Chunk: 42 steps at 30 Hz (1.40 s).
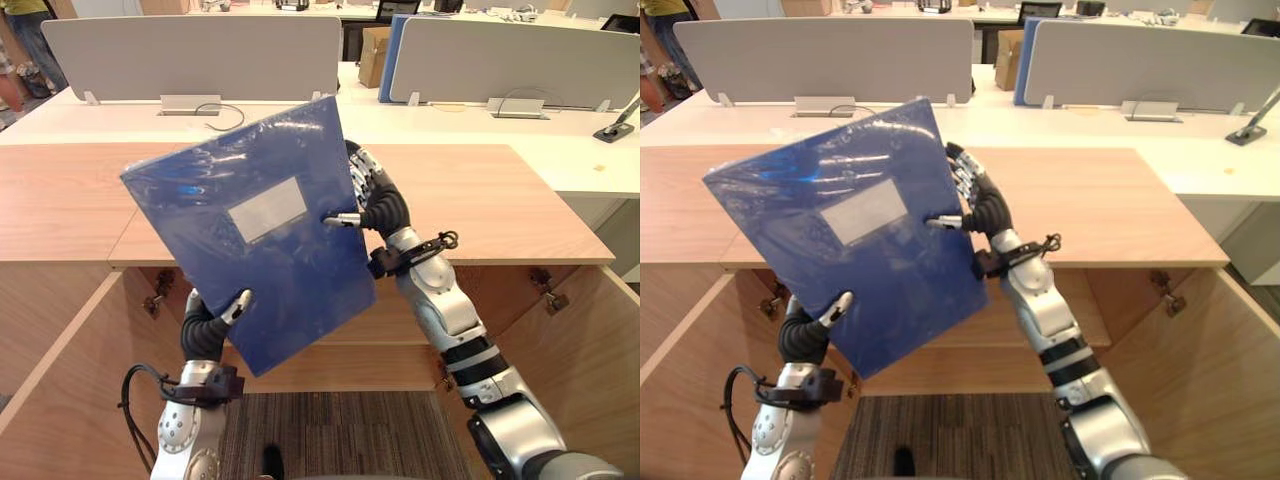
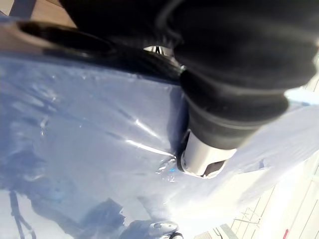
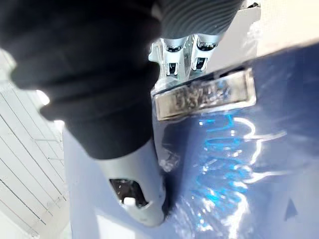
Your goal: Walk over to the cabinet, pick up the folder, carry it to the office cabinet, place the folder inside the office cabinet, then close the office cabinet door
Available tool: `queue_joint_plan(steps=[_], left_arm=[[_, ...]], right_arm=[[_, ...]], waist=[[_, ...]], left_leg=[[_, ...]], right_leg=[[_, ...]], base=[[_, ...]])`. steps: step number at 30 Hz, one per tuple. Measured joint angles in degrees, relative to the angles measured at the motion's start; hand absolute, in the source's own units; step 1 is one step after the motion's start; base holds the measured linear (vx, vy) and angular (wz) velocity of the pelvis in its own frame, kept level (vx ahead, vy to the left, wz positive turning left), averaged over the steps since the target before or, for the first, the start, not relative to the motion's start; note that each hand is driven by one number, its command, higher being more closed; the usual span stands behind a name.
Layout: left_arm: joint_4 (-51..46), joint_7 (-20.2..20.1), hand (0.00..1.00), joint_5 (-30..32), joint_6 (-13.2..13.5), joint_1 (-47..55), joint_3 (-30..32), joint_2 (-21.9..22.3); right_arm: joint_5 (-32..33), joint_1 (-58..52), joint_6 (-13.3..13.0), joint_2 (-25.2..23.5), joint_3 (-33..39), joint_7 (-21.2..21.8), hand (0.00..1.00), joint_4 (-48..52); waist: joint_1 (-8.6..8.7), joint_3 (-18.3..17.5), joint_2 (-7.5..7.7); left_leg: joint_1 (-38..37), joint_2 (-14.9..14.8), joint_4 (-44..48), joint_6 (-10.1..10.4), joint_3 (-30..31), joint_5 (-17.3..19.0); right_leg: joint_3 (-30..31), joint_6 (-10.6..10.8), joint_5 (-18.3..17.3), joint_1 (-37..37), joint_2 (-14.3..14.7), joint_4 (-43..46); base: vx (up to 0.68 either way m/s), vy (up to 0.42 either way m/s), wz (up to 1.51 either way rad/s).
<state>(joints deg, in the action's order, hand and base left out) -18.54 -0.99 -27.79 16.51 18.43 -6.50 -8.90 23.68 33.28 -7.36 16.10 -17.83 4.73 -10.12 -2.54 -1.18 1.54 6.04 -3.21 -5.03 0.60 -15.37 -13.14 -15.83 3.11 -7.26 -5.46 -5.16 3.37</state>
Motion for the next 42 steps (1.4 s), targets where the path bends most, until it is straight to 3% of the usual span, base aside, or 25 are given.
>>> queue_joint_plan(steps=[7, 13, 16, 17, 26, 27, 34, 36, 39, 42], left_arm=[[0.0, 0.0, 1.00, -1.9, 0.0, 0.0, 0.1, -2.0], [0.0, 0.0, 1.00, -2.5, 0.0, 0.0, -1.1, -5.4], [0.0, 0.0, 1.00, -2.5, 0.0, 0.0, -1.7, -6.9], [0.0, 0.0, 1.00, -2.5, 0.0, 0.0, -2.0, -7.6], [0.0, 0.0, 1.00, -2.5, 0.0, 0.0, -3.8, -10.7], [0.0, 0.0, 0.00, -2.9, 0.0, 0.0, -4.1, -11.1], [0.0, -0.2, 0.00, -5.2, 1.0, 0.0, -8.4, -11.7], [0.0, -0.9, 0.00, -6.3, 1.3, -0.1, -9.3, -11.7], [0.0, -3.8, 0.00, -8.2, 1.6, 0.0, -11.4, -11.9], [3.8, -11.3, 0.00, -14.3, 1.6, -0.2, -12.1, -13.5]], right_arm=[[5.1, 7.9, 0.3, 6.5, -6.9, 4.5, 0.00, -5.8], [18.1, 12.9, 2.4, 13.2, -16.9, 10.9, 0.00, -8.3], [23.0, 15.1, 3.8, 16.7, -22.8, 12.3, 0.00, -9.7], [25.1, 15.8, 4.6, 18.6, -25.0, 13.2, 1.00, -9.7], [34.2, 16.3, 6.8, 24.4, -33.1, 17.4, 1.00, -9.6], [34.9, 16.3, 7.2, 24.5, -33.2, 17.7, 1.00, -9.4], [35.4, 16.1, 7.2, 26.6, -31.6, 17.6, 1.00, -7.3], [32.0, 14.6, 6.9, 26.5, -28.2, 16.9, 1.00, -5.1], [23.2, 8.3, 6.1, 24.8, -17.1, 14.8, 1.00, 3.2], [13.5, 2.2, 4.9, 20.7, -9.1, 13.3, 1.00, 10.8]], waist=[[0.00, 0.0, -0.02], [-0.27, 0.2, -0.02], [-0.42, 0.3, -0.02], [-0.48, 0.4, -0.02], [-1.16, 0.3, -0.03], [-1.20, 0.3, -0.04], [-1.45, 0.3, -0.12], [-1.33, 0.2, -0.15], [-1.21, 0.2, -0.24], [0.11, -0.4, -0.97]], left_leg=[[0.0, -0.1, 0.0, 0.1, 0.2, -0.1], [0.2, -0.1, 0.0, 0.1, 0.3, -0.1], [0.3, -0.1, 0.0, 0.2, 0.5, -0.2], [0.4, -0.1, 0.0, 0.2, 0.7, -0.3], [0.7, -0.3, 0.0, 0.8, 2.4, -0.9], [0.7, -0.3, 0.0, 0.9, 2.5, -1.0], [0.6, -0.4, 0.0, 0.9, 2.5, -1.0], [0.5, -0.5, 0.0, 0.9, 2.4, -1.0], [0.5, -0.5, 0.0, 0.9, 2.3, -1.0], [0.5, -0.5, 0.0, 0.9, 2.3, -0.9]], right_leg=[[0.0, 0.0, 0.0, 0.1, 0.1, 0.2], [-0.1, 0.0, 0.0, 0.2, 0.1, 0.3], [-0.3, 0.0, 0.0, 0.2, 0.1, 0.3], [-0.5, -0.1, 0.0, 0.3, 0.1, 0.2], [-1.3, -0.4, -0.2, 0.3, 0.5, 0.6], [-1.3, -0.4, -0.2, 0.3, 0.5, 0.6], [-1.2, -0.4, -0.2, 0.4, 0.2, 1.1], [-1.1, -0.4, -0.2, 0.4, 0.2, 1.2], [-1.1, -0.4, -0.2, 0.5, 0.2, 1.2], [-1.0, -0.4, -0.2, 0.6, 0.2, 1.3]], base=[[0.00, 0.000, 0.00], [0.00, 0.000, 0.00], [0.00, -0.005, 0.02], [-0.01, -0.020, 0.08], [0.00, -0.014, 0.04], [0.00, 0.000, 0.00], [0.00, 0.000, 0.00], [-0.01, -0.008, -0.02], [0.00, 0.000, 0.00], [0.00, 0.000, 0.00]])
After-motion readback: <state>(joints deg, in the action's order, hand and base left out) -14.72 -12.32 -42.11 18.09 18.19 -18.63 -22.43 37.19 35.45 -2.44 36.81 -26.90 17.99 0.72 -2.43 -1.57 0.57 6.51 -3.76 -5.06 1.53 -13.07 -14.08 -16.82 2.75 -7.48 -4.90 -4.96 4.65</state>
